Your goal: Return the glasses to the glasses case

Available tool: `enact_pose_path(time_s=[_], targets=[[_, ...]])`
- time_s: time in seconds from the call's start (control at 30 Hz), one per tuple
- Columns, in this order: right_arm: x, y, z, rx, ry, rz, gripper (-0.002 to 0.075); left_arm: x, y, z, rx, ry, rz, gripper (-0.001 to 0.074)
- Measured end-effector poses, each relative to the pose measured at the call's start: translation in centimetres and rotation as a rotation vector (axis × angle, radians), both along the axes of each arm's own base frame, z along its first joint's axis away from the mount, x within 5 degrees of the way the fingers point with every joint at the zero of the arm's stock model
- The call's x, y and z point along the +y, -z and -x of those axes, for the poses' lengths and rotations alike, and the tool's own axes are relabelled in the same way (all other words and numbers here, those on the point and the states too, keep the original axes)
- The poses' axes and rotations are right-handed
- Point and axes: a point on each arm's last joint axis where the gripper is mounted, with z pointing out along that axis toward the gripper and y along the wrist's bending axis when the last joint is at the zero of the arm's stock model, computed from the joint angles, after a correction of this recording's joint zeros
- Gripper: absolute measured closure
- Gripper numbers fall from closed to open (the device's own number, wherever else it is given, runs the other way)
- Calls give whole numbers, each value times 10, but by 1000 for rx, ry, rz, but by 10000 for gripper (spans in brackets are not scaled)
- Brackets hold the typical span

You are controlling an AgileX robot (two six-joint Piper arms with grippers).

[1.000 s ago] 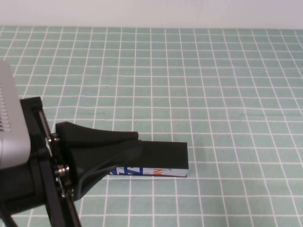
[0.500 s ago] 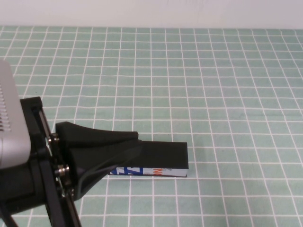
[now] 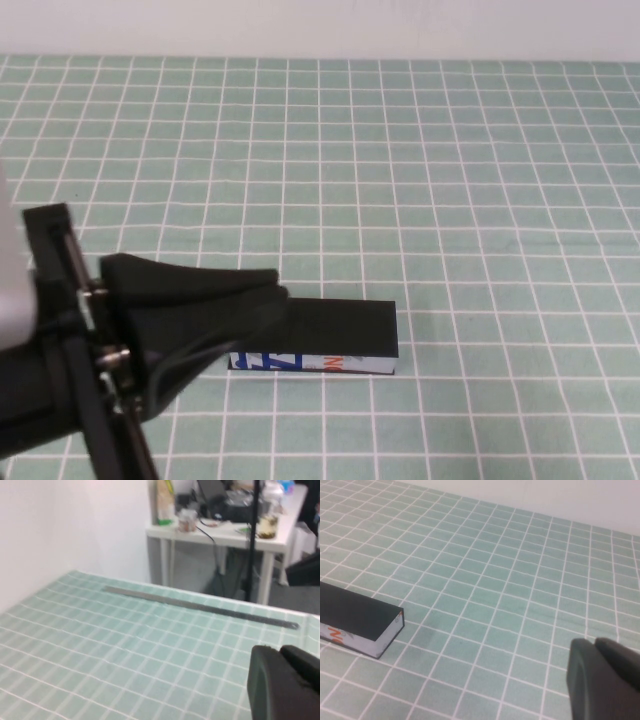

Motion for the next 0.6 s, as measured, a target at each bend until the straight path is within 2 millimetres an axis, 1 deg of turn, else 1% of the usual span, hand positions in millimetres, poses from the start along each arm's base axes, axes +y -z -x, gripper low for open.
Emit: enact_pose_path(time_s=[0.1,0.2,0.33,0.4,0.6], targets=[[0,0,0,0,0,0,737,9,3,3,-13,-50,28,737],[0,0,0,0,0,0,737,22,10,4,4,-164,74,737],[0,0,0,-2,0,-1,737,42,31,1,55,-346,137,737],[0,0,0,-2,0,-1,737,52,43,1,60,-418,133,737],[0,0,0,-2,0,-1,737,83,69,11,-26,-611,109,737]])
